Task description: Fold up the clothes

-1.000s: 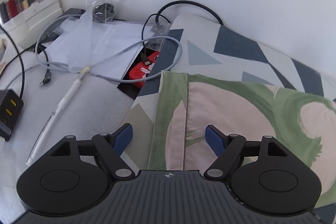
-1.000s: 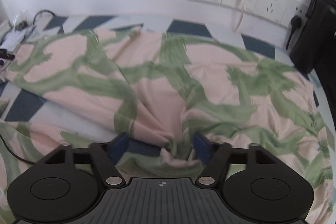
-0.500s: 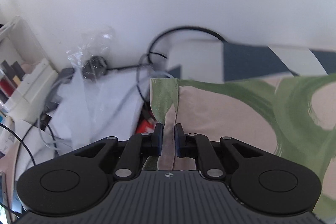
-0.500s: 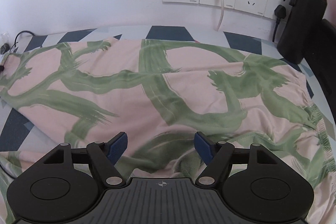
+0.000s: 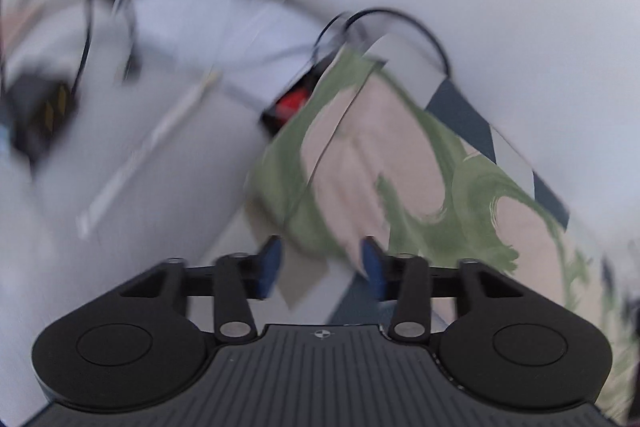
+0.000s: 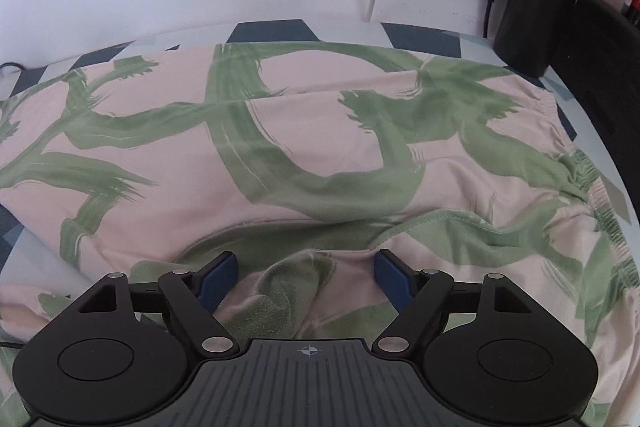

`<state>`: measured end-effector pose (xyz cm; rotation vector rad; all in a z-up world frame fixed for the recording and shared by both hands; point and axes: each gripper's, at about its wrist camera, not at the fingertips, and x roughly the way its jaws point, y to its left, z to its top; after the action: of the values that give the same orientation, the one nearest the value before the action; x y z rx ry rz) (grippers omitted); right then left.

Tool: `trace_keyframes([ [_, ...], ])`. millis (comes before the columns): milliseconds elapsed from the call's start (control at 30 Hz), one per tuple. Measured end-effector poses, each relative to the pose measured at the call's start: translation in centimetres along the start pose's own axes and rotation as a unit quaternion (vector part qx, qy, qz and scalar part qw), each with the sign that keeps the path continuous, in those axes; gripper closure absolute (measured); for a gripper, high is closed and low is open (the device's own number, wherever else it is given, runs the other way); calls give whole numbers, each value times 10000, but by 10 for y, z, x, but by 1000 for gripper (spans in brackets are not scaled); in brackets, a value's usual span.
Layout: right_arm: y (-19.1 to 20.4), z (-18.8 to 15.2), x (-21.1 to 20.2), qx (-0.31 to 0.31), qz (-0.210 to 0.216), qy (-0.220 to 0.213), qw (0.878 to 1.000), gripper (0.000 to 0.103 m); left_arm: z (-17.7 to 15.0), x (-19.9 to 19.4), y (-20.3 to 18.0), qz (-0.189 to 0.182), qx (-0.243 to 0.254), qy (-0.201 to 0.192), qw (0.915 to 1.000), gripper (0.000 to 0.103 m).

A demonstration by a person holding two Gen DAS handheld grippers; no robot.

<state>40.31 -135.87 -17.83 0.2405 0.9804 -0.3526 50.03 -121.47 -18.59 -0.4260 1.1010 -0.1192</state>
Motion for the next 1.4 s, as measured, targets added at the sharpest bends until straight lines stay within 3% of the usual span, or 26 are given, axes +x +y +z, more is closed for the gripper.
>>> trace_keyframes([
  [300,6,2,4,-211,40,26,9998,19,2,17,-4,84,-390,-596,9974,68],
  [333,5,2,4,-206,50,19,9998,18,3,18,-6,99,-373,-649,9971,77],
  [367,4,1,5,-208,49,7,9998,16,5,14,-6,150,-309,-771,9964,101],
  [533,1,-2,5,-223,66,-18,9997,12,23,-11,2,655,-51,-1453,9872,101],
  [667,-3,-2,6,-194,64,-47,9998,10,27,-12,7,891,75,-1263,9880,101],
  [733,-4,-3,6,-127,52,-65,9999,10,21,-14,2,805,198,-1118,9903,95],
  [833,-7,-4,3,24,24,-120,9999,12,2,-20,-10,459,591,-902,9931,59],
  [867,-9,-5,1,89,-21,-164,9998,12,-5,-23,-17,388,785,-855,9925,41],
  [900,-11,-5,-2,152,-119,-234,9995,12,-13,-26,-23,332,1010,-818,9910,36],
  [1033,-28,-3,-19,551,-609,-523,9953,6,-49,-40,-43,190,1686,-672,9832,24],
  [1100,-40,-2,-29,852,-874,-601,9907,3,-65,-48,-45,39,1776,-621,9821,17],
  [1233,-67,-8,-54,1398,-1393,-683,9779,1,-90,-62,-44,-426,1837,-552,9805,13],
  [1400,-76,-33,-88,1543,-1816,-684,9688,1,-112,-75,-41,-802,1912,-422,9774,7],
])
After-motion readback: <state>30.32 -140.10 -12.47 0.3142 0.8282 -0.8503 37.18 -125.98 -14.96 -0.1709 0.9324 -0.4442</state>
